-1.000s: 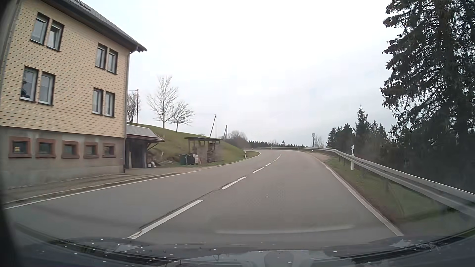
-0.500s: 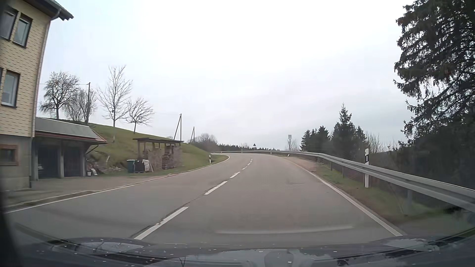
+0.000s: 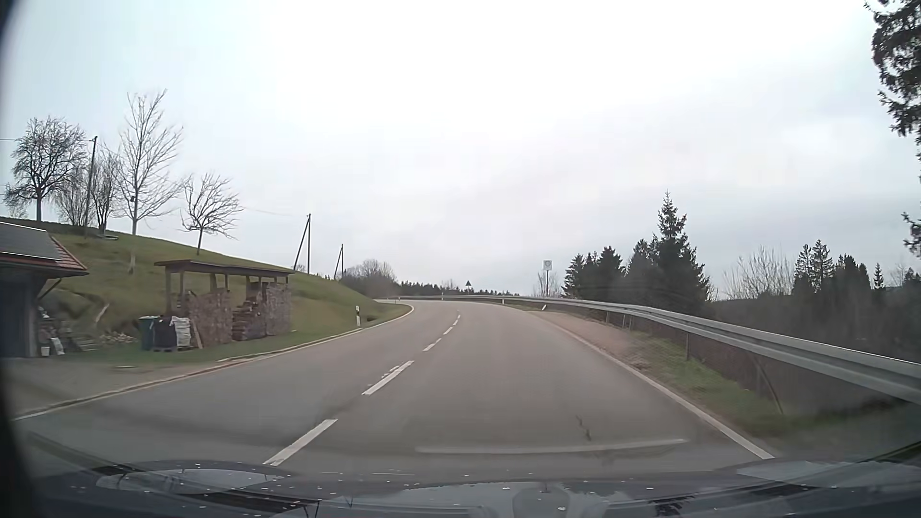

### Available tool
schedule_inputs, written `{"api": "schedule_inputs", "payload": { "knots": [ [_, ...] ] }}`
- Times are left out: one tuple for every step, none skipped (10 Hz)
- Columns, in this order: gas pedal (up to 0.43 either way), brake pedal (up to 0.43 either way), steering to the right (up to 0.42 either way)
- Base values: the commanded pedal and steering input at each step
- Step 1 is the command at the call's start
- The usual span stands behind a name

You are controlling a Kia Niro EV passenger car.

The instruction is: Follow the waypoints while adhering to traffic rules and regulations

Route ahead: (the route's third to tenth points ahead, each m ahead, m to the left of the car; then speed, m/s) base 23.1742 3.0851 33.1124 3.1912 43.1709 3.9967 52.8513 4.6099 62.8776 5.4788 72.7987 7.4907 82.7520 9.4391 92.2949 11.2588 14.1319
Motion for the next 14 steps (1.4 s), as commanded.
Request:
{"api": "schedule_inputs", "payload": {
  "knots": [
    [0.378,0.0,0.005],
    [0.339,0.0,0.005],
    [0.311,0.0,0.004],
    [0.311,0.0,0.003],
    [0.311,0.0,0.001],
    [0.299,0.0,-0.004],
    [0.311,0.0,-0.006],
    [0.311,0.0,-0.006],
    [0.311,0.0,-0.004],
    [0.311,0.0,-0.004],
    [0.311,0.0,-0.004],
    [0.311,0.0,-0.004],
    [0.311,0.0,-0.006],
    [0.311,0.0,-0.008]
  ]
}}
